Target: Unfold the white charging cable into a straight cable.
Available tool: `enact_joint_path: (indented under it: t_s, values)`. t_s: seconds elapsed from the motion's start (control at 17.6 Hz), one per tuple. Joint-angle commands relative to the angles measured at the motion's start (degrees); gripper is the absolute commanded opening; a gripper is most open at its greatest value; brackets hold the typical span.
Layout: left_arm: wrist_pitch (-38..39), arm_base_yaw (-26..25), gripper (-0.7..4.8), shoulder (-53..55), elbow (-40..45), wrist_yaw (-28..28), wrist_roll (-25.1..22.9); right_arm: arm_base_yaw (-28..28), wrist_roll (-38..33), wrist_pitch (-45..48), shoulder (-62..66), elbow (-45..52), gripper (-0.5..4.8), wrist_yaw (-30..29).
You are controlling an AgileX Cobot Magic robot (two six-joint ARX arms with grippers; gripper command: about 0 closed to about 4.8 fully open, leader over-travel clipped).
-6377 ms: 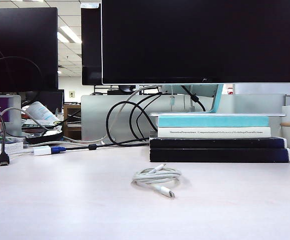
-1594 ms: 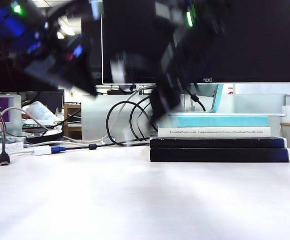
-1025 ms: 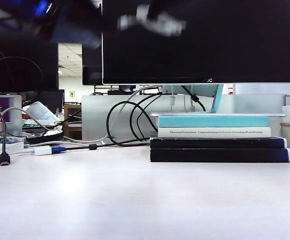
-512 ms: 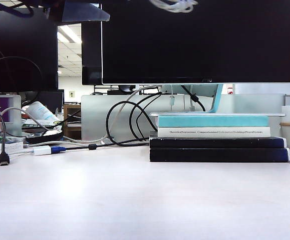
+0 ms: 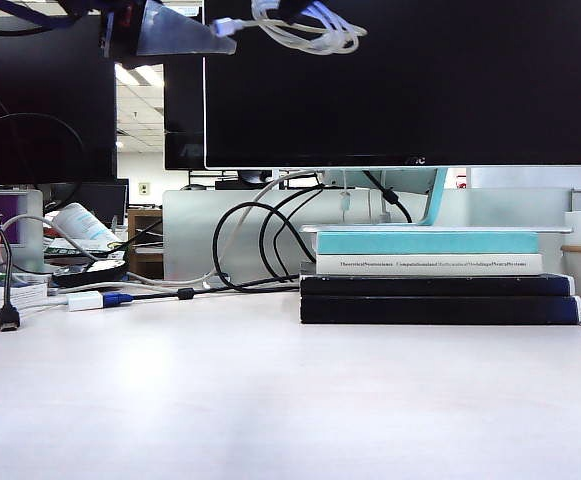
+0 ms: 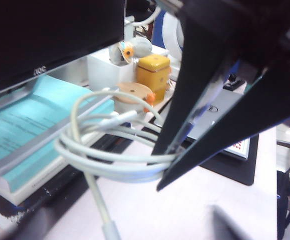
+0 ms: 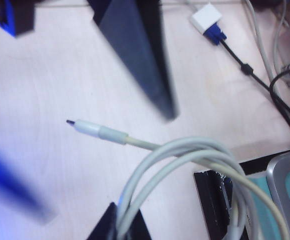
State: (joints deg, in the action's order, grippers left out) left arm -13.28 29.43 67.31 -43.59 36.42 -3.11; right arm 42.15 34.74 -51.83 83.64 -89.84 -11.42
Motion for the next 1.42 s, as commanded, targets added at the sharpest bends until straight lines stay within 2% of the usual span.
enact_joint_path:
  t_s: [0.06,0.23,0.34,0.46,0.74,0.8,0.91,0.97,1.02,1.08,1.14,1.37,1.42]
  values:
    - [-0.13,0.07,3.23,-0.17,-0.15,0.24,0.11,0.07,-0.02,0.7,-0.39,-0.26,-0.05,-0.28]
    - [-0.11,0.07,1.87,-0.17,-0.15,0.24,-0.07,0.09,-0.04,1.03,-0.39,-0.26,-0.05,-0.31]
    - [-0.11,0.07,1.69,-0.17,-0.15,0.22,-0.07,0.09,-0.04,1.09,-0.39,-0.26,-0.05,-1.38]
    - [-0.11,0.07,1.14,-0.13,-0.15,0.22,-0.09,0.09,-0.07,1.46,-0.39,-0.26,-0.05,-3.98]
    - [-0.07,0.07,0.41,-0.07,-0.15,0.22,-1.05,0.09,-0.07,1.44,-0.39,-0.26,-0.05,-3.98]
    - [-0.09,0.07,-0.05,-0.07,-0.15,0.24,-1.27,0.09,-0.04,1.33,-0.39,-0.26,-0.05,-4.0]
    - [-0.09,0.07,-0.06,-0.07,-0.15,0.24,-1.33,0.09,-0.04,1.29,-0.39,-0.26,-0.02,-4.22]
    - [-0.09,0.07,-0.06,-0.07,-0.15,0.35,-1.4,0.09,-0.07,2.01,-0.39,-0.26,0.86,-4.17]
    - [-0.09,0.07,-0.06,-0.07,-0.15,0.92,-1.42,0.04,-0.07,2.43,-0.39,-0.26,2.31,-4.09]
    - [-0.09,0.07,-0.06,-0.07,-0.15,1.11,-1.42,-0.02,-0.7,3.54,-0.42,-0.33,4.65,-3.1]
    - [-0.09,0.07,-0.06,-0.07,-0.15,1.16,-1.42,-0.02,-0.7,4.42,-0.44,-0.33,4.79,-2.4]
    - [0.24,0.07,-0.06,-0.07,-0.15,2.4,-1.46,0.0,-0.85,8.76,-0.9,-0.35,4.79,-2.19]
    - [1.73,0.07,-0.06,-0.09,-0.15,3.8,-2.97,-0.02,-0.57,8.44,-1.14,-0.35,4.79,-0.74]
